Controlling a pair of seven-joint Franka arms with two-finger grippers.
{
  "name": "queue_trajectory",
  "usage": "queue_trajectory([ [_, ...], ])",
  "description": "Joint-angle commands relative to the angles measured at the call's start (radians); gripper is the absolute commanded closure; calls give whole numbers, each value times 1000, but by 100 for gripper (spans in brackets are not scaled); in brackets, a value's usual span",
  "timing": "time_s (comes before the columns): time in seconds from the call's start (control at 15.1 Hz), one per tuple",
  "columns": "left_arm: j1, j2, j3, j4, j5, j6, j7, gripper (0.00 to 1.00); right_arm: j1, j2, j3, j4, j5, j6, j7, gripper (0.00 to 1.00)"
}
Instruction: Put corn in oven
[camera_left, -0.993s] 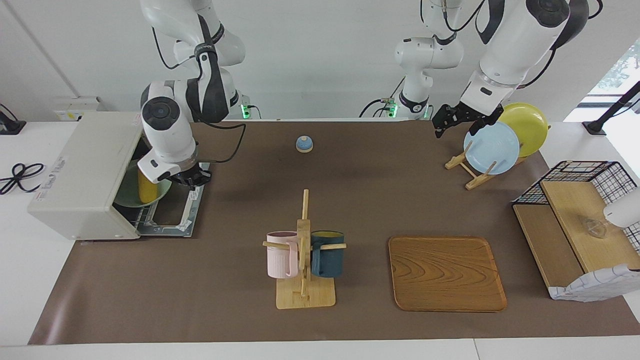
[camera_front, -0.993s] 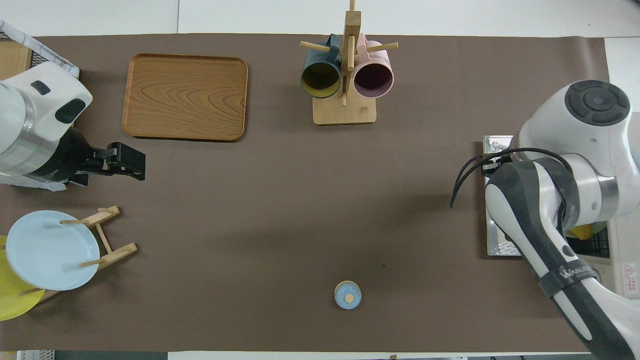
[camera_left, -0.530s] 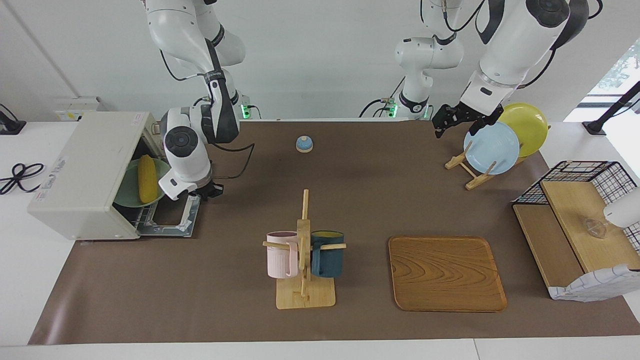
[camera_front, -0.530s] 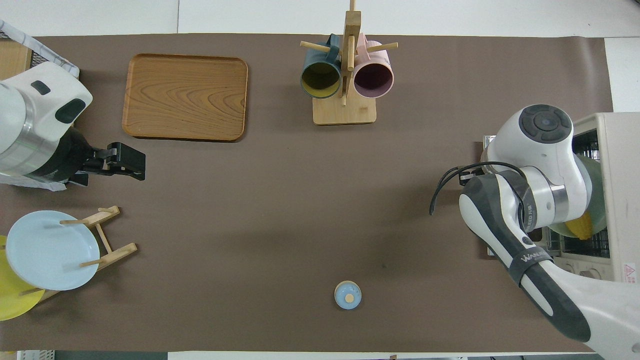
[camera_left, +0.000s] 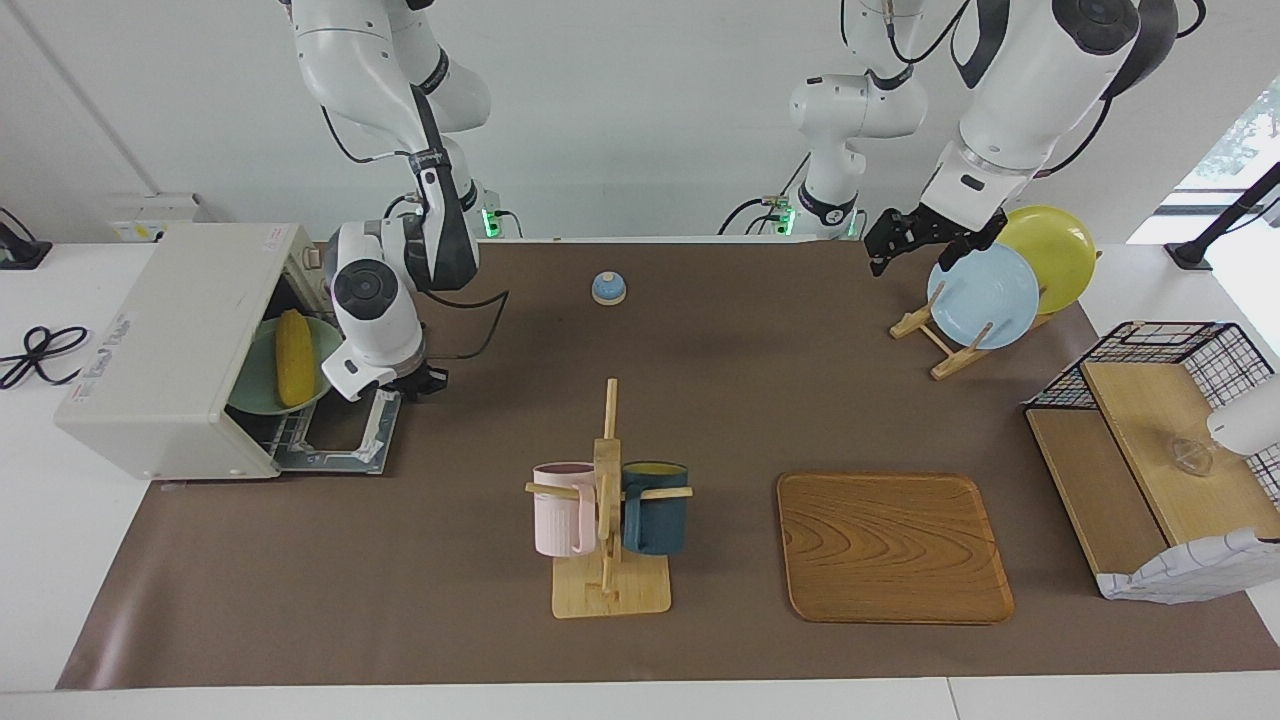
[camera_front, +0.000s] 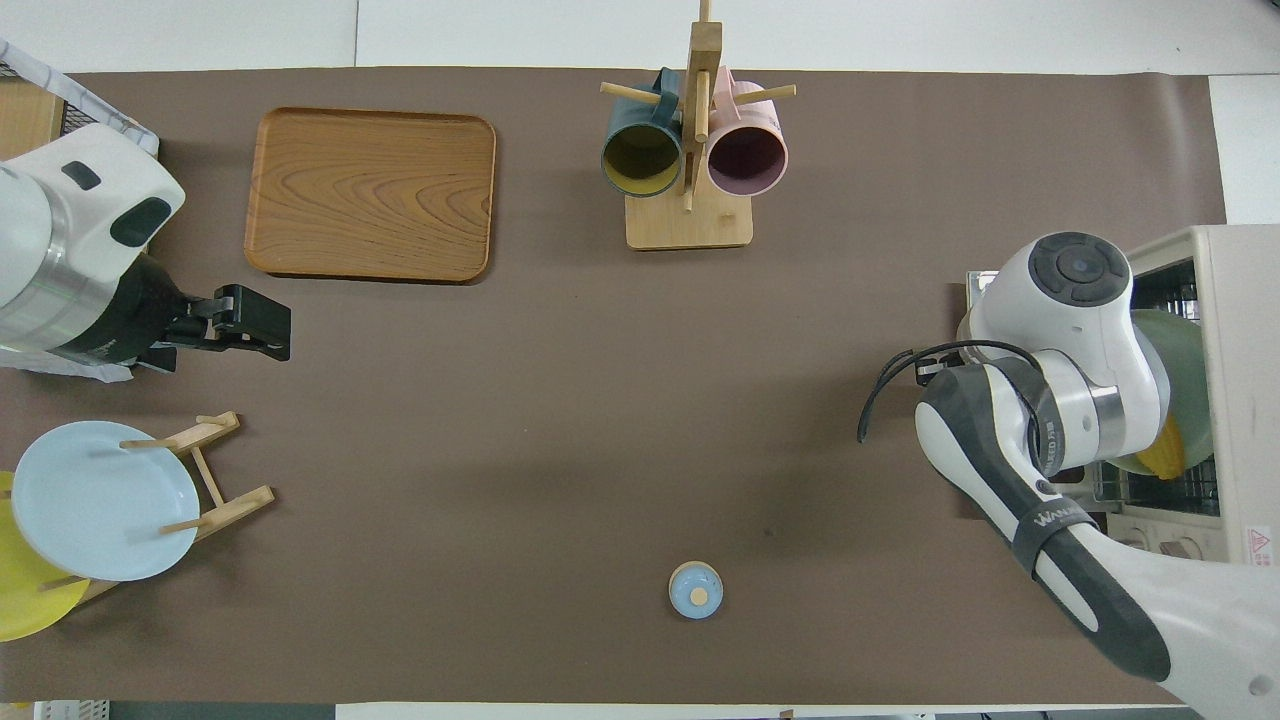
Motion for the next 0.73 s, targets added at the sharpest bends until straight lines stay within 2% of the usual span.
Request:
queue_trajectory([
  [0.0,6,-7,1,2,-10,2,4,0,-2,-20,5,-12,-48,-16,14,100],
  [0.2,4,-7,1,2,-10,4,4,0,-4,-20,5,-12,-122,-29,14,100],
  [0.4,6,-7,3,4,-10,4,4,0,-2,-21,5,-3,-126,-54,14,100],
  [0.66,4,-7,1,4,-10,4,4,0,-5,-30,6,113,-142,-230,-6,100],
])
